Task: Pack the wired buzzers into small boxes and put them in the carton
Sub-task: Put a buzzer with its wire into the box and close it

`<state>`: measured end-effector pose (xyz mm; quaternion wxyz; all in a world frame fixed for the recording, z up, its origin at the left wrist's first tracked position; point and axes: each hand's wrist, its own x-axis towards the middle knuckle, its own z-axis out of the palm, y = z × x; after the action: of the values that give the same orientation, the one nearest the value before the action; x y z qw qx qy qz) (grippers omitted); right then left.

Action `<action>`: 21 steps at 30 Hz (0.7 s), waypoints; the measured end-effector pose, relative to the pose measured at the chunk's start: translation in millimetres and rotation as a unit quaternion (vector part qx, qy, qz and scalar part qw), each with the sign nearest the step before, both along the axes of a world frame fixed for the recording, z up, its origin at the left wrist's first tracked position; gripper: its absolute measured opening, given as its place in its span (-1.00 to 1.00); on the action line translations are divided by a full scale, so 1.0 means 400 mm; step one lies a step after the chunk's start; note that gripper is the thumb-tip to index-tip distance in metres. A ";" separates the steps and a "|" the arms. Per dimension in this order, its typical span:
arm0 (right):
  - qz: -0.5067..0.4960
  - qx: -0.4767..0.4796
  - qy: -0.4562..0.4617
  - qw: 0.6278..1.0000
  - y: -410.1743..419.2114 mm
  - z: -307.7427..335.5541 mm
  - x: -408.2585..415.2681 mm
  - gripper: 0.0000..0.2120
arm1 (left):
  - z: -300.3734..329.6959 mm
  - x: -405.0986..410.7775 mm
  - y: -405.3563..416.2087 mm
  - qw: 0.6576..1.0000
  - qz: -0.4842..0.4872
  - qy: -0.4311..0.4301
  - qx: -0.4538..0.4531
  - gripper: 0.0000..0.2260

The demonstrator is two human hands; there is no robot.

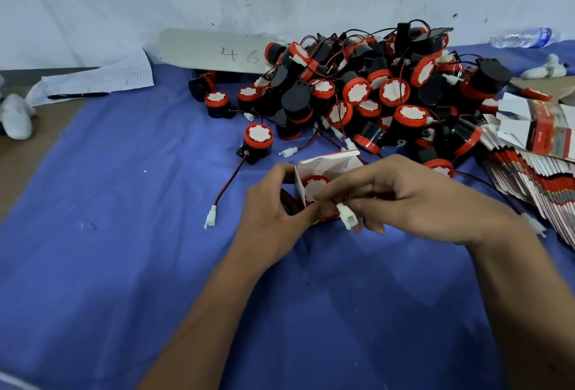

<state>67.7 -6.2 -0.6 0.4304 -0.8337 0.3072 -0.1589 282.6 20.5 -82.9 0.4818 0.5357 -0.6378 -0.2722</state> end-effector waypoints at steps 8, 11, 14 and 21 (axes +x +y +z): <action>-0.146 -0.250 -0.010 0.957 -0.022 -0.036 0.046 -0.90 | -0.013 0.003 -0.008 1.000 -0.005 0.012 0.016 -0.58; -0.185 -0.282 0.007 0.941 -0.028 -0.050 0.060 -0.86 | -0.011 0.004 -0.007 0.999 -0.021 0.031 0.025 -0.56; -0.238 -0.296 -0.009 0.925 -0.027 -0.056 0.061 -0.84 | -0.009 0.005 -0.006 0.997 -0.032 0.048 0.042 -0.54; -0.242 -0.312 0.000 0.919 -0.026 -0.054 0.049 -0.88 | -0.009 0.001 -0.005 0.994 -0.046 0.086 0.054 -0.59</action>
<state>87.5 -16.6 -22.3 0.0964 -0.8263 0.4343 -0.3456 283.0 18.7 -86.5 0.4919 0.5059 -0.6023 -0.3732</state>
